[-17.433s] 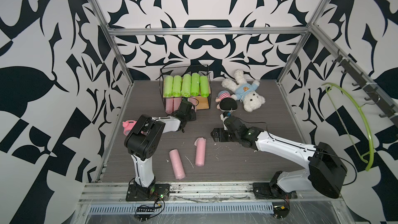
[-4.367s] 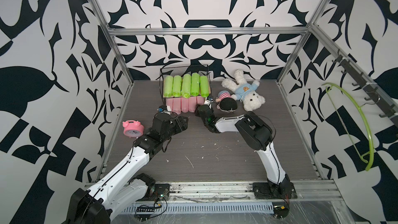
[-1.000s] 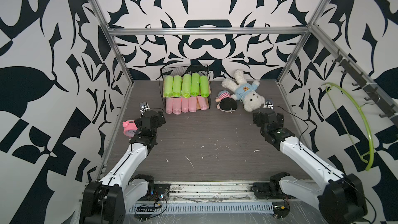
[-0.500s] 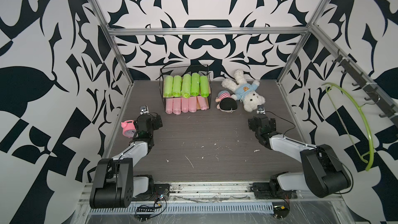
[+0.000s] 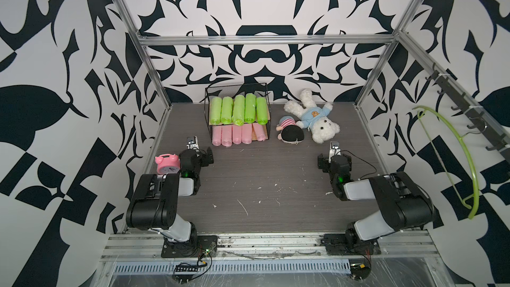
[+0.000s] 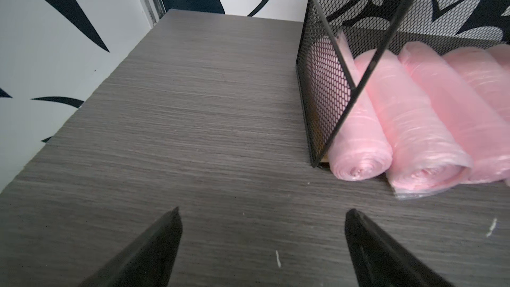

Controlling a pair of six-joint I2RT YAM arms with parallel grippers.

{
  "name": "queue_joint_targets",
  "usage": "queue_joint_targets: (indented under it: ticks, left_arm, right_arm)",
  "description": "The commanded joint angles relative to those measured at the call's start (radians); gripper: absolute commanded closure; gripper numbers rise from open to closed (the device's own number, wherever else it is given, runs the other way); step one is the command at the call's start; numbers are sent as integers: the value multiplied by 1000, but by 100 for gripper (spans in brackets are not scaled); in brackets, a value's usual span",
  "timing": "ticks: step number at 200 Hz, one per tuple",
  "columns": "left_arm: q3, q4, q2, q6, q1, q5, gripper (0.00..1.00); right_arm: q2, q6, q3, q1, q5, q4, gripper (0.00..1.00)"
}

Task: Sort the rolls of trash bags by color and place them on the shelf
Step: Reset both arms

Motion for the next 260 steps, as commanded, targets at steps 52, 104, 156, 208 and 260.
queue_joint_targets:
  ticks: [52, 104, 156, 208, 260]
  left_arm:
    - [16, -4, -3, 34, 5, 92, 0]
    - [14, -3, -5, 34, 5, 91, 0]
    - [15, -4, -5, 34, 5, 90, 0]
    - [15, -3, -5, 34, 5, 90, 0]
    - [16, -4, -4, 34, 5, 89, 0]
  right_arm:
    - [2, 34, 102, -91, -249, -57, 1]
    - [-2, 39, 96, -103, -261, -57, 0]
    - [-2, 37, 97, -103, -260, -58, 0]
    - [-2, 36, 96, -103, -257, -58, 0]
    - [0, 36, 98, -102, -255, -59, 0]
